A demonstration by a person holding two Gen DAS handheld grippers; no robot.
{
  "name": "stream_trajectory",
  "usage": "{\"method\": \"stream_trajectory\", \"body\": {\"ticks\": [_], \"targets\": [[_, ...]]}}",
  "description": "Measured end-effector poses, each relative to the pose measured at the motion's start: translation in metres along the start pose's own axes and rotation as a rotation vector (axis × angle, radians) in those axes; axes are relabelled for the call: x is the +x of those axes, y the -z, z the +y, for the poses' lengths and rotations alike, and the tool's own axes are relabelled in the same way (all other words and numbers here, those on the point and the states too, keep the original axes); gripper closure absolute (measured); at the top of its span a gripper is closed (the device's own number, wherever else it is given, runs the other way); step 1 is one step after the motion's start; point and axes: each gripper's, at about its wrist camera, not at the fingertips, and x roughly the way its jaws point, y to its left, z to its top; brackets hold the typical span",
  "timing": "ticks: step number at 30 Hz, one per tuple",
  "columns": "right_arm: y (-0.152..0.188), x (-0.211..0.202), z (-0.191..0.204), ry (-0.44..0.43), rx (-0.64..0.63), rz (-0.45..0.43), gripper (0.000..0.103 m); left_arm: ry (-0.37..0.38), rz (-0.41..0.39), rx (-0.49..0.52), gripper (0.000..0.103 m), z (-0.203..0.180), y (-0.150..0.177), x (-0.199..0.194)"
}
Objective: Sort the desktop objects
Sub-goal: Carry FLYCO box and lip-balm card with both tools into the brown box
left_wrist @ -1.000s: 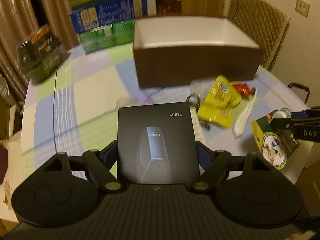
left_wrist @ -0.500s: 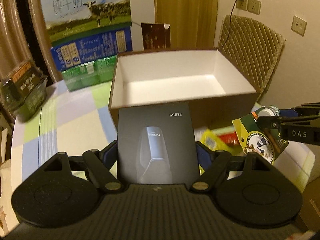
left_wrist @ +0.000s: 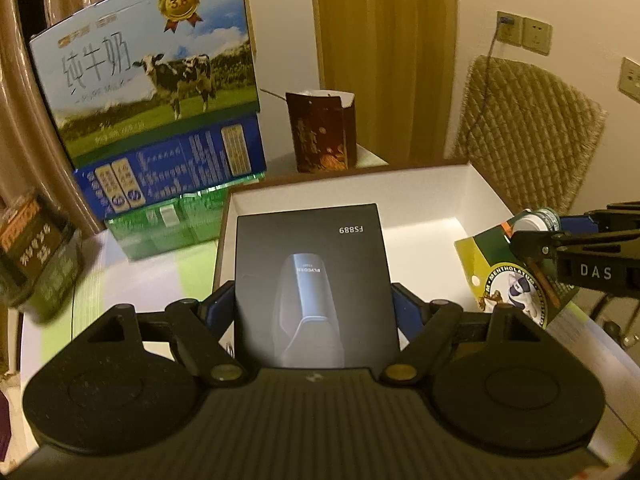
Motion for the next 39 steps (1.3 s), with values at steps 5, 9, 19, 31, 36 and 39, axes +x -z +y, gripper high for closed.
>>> {"method": "stream_trajectory", "body": {"ticks": [5, 9, 19, 31, 36, 39], "targets": [[-0.016, 0.031, -0.008, 0.006, -0.006, 0.022, 0.071, -0.037, 0.022, 0.016, 0.026, -0.004, -0.021, 0.033], [-0.019, 0.056, -0.009, 0.017, -0.022, 0.061, 0.071, -0.065, 0.057, 0.042, 0.026, -0.004, -0.029, 0.059], [-0.013, 0.107, -0.018, 0.041, -0.027, 0.174, 0.071, -0.070, 0.250, -0.031, 0.026, -0.001, -0.020, 0.133], [-0.007, 0.136, -0.025, 0.039, -0.070, 0.246, 0.071, -0.099, 0.334, -0.030, 0.027, -0.005, -0.005, 0.167], [-0.004, 0.143, -0.027, 0.036, -0.074, 0.263, 0.071, -0.101, 0.332, -0.024, 0.026, -0.004, -0.006, 0.164], [-0.004, 0.145, -0.028, 0.037, -0.074, 0.267, 0.071, -0.093, 0.329, -0.032, 0.026, -0.001, -0.006, 0.159]]}}
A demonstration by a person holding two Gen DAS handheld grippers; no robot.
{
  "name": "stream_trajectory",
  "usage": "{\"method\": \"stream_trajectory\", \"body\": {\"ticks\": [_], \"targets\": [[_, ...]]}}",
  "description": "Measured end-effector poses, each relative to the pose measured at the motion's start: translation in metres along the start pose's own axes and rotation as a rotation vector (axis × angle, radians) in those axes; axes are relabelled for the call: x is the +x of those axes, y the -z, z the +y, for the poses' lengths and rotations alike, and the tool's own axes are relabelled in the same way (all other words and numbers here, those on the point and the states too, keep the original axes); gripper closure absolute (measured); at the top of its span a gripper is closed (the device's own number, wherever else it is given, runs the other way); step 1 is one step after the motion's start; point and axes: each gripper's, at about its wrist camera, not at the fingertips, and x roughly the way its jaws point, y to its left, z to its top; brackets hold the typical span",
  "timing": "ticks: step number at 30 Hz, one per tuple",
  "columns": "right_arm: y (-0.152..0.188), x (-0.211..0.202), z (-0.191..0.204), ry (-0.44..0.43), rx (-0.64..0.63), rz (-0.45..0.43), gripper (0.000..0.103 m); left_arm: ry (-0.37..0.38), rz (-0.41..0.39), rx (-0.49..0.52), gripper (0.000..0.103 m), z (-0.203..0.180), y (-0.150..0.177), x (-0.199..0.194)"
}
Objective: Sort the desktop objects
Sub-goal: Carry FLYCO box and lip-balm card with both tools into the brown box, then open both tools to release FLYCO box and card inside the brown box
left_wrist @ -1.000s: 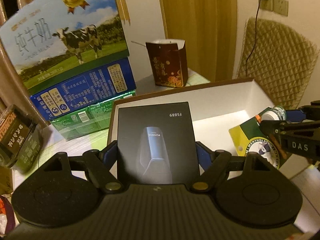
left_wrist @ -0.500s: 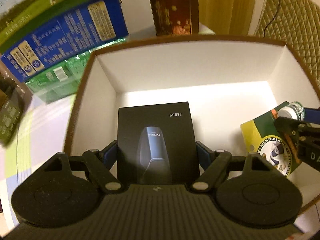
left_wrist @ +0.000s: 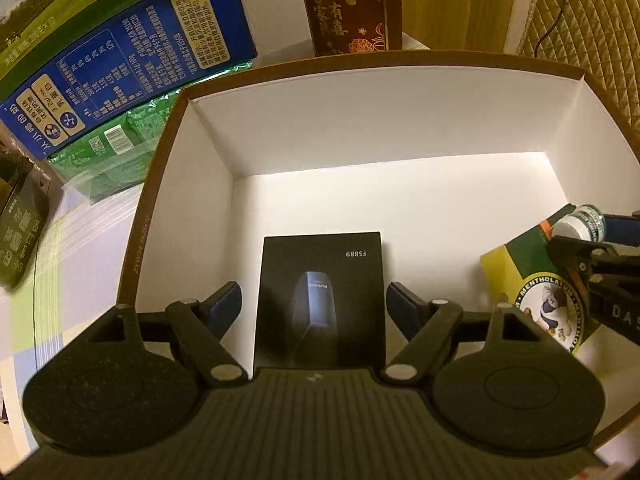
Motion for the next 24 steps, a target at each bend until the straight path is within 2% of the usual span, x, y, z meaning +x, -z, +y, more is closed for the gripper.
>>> {"method": "stream_trajectory", "body": {"ticks": [1, 3, 5, 6, 8, 9, 14, 24], "targets": [[0.000, 0.000, 0.000, -0.004, -0.001, -0.004, 0.071, 0.005, -0.002, -0.001, 0.026, 0.001, 0.000, -0.002], [-0.001, -0.001, 0.000, -0.027, -0.001, -0.009, 0.063, 0.009, -0.011, -0.003, 0.024, 0.003, -0.001, -0.006], [-0.002, -0.005, 0.000, -0.057, -0.008, -0.022, 0.043, 0.005, -0.026, -0.004, 0.018, 0.005, -0.002, -0.012], [-0.001, -0.008, 0.001, -0.082, -0.014, -0.030, 0.038, 0.002, -0.035, -0.001, 0.017, 0.005, -0.001, -0.016], [0.000, -0.017, 0.005, -0.105, -0.032, -0.051, 0.013, -0.002, -0.050, 0.008, 0.016, 0.007, 0.000, -0.023], [0.001, -0.022, 0.007, -0.090, -0.041, -0.061, 0.009, -0.003, -0.057, 0.011, 0.014, 0.007, 0.001, -0.027], [0.006, -0.034, 0.012, -0.083, -0.074, -0.048, 0.002, 0.007, -0.053, 0.005, 0.012, 0.010, 0.004, -0.038], [0.022, -0.059, 0.003, -0.073, -0.037, -0.058, 0.002, -0.008, -0.084, -0.023, 0.007, 0.010, 0.020, -0.071]]}}
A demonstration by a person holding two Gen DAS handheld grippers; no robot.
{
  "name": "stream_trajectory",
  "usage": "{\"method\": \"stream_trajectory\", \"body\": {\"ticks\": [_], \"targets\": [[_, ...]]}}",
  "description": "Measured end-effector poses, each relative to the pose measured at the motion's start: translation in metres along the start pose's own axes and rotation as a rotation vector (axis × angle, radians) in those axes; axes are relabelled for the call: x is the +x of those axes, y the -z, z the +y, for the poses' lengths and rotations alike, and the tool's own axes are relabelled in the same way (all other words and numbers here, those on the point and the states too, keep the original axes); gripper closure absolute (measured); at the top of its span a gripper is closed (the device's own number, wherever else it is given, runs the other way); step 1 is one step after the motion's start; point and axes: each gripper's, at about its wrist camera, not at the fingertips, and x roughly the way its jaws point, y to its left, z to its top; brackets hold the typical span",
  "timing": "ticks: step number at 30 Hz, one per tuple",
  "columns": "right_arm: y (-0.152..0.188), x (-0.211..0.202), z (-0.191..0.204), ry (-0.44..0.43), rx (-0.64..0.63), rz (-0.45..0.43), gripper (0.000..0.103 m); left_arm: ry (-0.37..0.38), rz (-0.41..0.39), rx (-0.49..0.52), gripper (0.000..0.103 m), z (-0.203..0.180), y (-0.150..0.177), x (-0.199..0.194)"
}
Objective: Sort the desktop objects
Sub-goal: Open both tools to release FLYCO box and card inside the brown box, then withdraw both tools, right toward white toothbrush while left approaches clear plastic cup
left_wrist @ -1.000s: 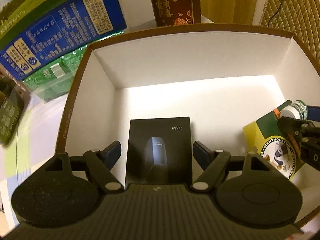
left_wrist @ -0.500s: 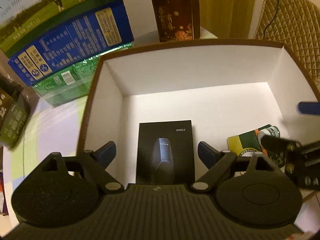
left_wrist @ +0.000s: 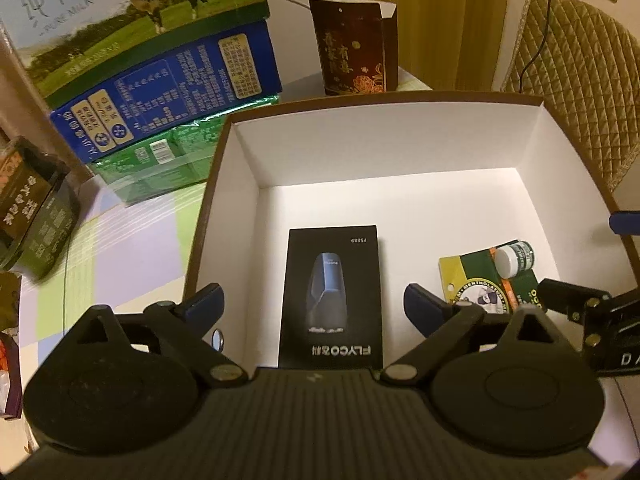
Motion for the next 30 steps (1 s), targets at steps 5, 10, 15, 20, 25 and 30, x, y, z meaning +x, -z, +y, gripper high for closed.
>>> {"method": "stream_trajectory", "body": {"ticks": [5, 10, 15, 20, 25, 30], "targets": [[0.005, -0.018, -0.004, -0.009, 0.029, -0.026, 0.002, -0.011, -0.018, -0.010, 0.007, -0.002, 0.009, -0.018], [0.012, -0.036, -0.004, -0.006, 0.036, -0.046, 0.002, -0.017, -0.038, -0.015, 0.006, -0.006, 0.020, -0.038], [0.021, -0.055, -0.003, -0.017, 0.047, -0.070, 0.002, -0.009, -0.054, -0.030, 0.006, -0.010, 0.031, -0.055], [0.030, -0.069, -0.002, -0.029, 0.067, -0.088, 0.002, -0.005, -0.072, -0.034, 0.006, -0.013, 0.046, -0.072], [0.042, -0.084, 0.004, -0.037, 0.067, -0.102, 0.002, -0.001, -0.084, -0.041, 0.006, -0.013, 0.066, -0.089], [0.055, -0.095, 0.012, -0.044, 0.079, -0.104, 0.002, 0.005, -0.096, -0.066, 0.006, -0.006, 0.084, -0.104]]}}
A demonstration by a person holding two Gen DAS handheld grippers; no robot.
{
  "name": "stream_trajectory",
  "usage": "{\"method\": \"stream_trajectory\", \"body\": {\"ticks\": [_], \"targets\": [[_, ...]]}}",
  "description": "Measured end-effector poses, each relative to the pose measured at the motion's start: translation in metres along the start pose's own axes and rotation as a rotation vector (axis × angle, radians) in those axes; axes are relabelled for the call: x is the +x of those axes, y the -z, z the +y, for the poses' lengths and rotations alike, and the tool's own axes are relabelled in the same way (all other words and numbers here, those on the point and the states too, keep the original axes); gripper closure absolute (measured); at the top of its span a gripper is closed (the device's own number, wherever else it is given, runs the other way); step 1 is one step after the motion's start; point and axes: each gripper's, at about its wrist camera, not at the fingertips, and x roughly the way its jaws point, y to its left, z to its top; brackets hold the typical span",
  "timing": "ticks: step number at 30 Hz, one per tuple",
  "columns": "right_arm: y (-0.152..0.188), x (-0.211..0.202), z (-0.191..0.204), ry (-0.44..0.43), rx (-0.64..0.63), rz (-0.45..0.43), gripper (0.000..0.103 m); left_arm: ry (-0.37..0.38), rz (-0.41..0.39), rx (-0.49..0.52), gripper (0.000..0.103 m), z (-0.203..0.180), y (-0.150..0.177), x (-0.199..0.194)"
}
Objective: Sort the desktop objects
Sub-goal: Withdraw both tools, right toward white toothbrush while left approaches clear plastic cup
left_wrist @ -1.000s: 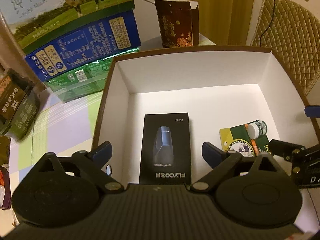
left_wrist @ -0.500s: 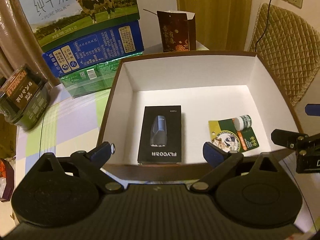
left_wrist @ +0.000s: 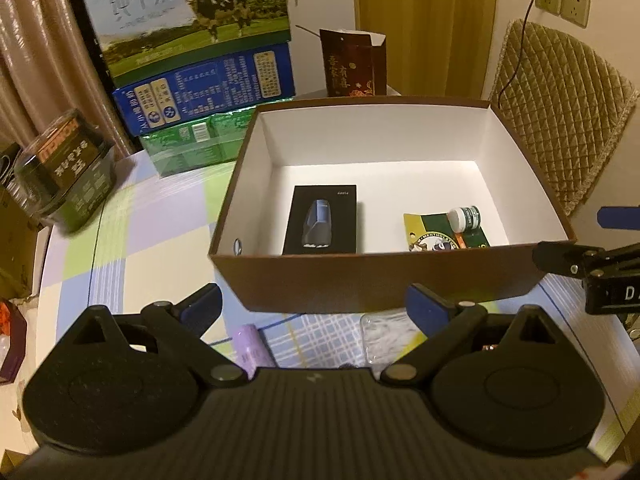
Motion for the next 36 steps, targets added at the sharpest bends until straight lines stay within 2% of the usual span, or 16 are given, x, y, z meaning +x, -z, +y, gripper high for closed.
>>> {"method": "stream_trajectory", "body": {"ticks": [12, 21, 28, 36], "targets": [[0.030, -0.035, 0.018, -0.043, 0.061, -0.008, 0.002, 0.060, -0.016, -0.038, 0.006, 0.035, 0.042, -0.038], [0.068, -0.052, 0.043, -0.017, 0.058, 0.001, 0.002, 0.093, 0.009, -0.062, 0.006, 0.063, 0.084, -0.058], [0.095, -0.047, 0.053, -0.028, 0.110, 0.075, 0.002, 0.100, 0.044, -0.062, 0.006, 0.077, 0.109, -0.056], [0.117, -0.029, 0.058, 0.004, 0.169, 0.158, 0.002, 0.083, 0.084, -0.065, 0.007, 0.089, 0.126, -0.039]]}}
